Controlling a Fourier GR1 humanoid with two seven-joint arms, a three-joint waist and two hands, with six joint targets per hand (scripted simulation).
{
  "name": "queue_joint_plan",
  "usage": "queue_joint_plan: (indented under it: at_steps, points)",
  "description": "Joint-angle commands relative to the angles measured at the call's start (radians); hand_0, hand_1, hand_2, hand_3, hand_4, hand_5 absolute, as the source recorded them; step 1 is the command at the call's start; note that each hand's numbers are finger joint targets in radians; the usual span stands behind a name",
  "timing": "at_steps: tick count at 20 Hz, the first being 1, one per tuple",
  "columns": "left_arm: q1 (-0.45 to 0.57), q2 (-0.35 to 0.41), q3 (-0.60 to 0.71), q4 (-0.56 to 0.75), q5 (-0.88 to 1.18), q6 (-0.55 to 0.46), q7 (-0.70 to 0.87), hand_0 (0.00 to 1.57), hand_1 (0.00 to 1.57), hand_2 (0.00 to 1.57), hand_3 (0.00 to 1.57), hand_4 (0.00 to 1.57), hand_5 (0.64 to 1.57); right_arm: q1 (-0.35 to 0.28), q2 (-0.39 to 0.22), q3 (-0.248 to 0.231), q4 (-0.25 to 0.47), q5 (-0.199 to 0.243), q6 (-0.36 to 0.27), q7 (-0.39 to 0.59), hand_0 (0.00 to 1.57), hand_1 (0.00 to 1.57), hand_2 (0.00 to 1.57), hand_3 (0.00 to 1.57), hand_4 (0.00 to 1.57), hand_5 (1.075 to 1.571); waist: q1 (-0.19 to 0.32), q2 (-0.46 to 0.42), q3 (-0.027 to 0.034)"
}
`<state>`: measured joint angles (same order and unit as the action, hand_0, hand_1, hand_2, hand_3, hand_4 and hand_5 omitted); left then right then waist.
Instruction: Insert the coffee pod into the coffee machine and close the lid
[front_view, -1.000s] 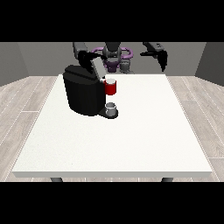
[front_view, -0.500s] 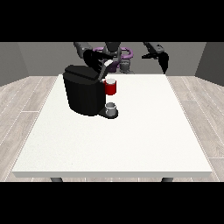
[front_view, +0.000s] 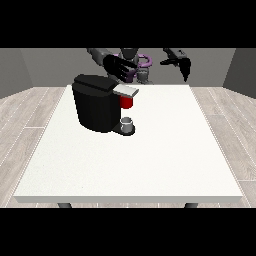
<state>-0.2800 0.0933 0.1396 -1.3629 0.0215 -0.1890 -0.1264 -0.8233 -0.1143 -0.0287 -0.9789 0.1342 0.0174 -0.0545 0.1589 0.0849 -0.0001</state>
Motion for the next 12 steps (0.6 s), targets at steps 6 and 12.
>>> queue_joint_plan:
  at_steps: [6, 12]
  points:
    - [0.049, -0.054, -0.053, -0.051, -0.010, 0.026, -0.025, 0.00, 0.00, 0.00, 0.00, 0.19, 1.571, 0.059, 0.082, 0.032, -0.018, -0.011, 0.028, -0.095, 0.00, 0.00, 0.00, 0.00, 0.13, 1.571, -0.030, -0.055, 0.0002]
    - [0.097, -0.019, 0.024, 0.071, 0.003, 0.039, -0.089, 0.00, 0.00, 0.00, 0.00, 0.19, 1.571, 0.273, 0.113, 0.163, -0.175, -0.200, 0.055, -0.114, 0.00, 0.00, 0.00, 0.00, 0.29, 1.571, -0.132, -0.149, 0.0001]
